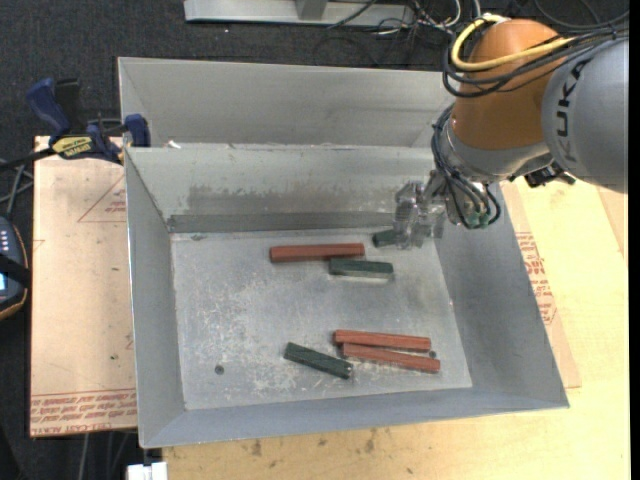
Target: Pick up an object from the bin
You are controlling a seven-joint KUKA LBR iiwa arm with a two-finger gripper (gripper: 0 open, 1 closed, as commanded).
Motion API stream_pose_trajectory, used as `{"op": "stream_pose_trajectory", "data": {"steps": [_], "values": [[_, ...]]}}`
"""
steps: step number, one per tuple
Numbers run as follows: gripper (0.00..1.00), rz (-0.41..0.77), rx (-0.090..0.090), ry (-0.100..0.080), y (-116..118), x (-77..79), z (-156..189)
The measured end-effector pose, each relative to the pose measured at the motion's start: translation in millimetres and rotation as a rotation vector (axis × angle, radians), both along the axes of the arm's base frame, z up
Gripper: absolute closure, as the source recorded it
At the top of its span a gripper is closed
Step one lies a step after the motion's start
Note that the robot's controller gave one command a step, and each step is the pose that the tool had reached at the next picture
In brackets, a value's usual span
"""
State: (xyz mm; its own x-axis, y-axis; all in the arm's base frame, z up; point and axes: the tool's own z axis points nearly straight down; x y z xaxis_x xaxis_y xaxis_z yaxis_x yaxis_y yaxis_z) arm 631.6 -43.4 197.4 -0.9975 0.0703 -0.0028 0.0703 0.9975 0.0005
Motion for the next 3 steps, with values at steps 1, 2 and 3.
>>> {"op": "stream_pose_trajectory", "data": {"steps": [1,2,3], "values": [[0.0,0.085,0.001,0.004,-15,15.5,-97],[0.0,0.085,0.0,0.0,-15,16.9,-94],[1.0,0.021,0.0,-0.001,-2,17.9,-126]]}}
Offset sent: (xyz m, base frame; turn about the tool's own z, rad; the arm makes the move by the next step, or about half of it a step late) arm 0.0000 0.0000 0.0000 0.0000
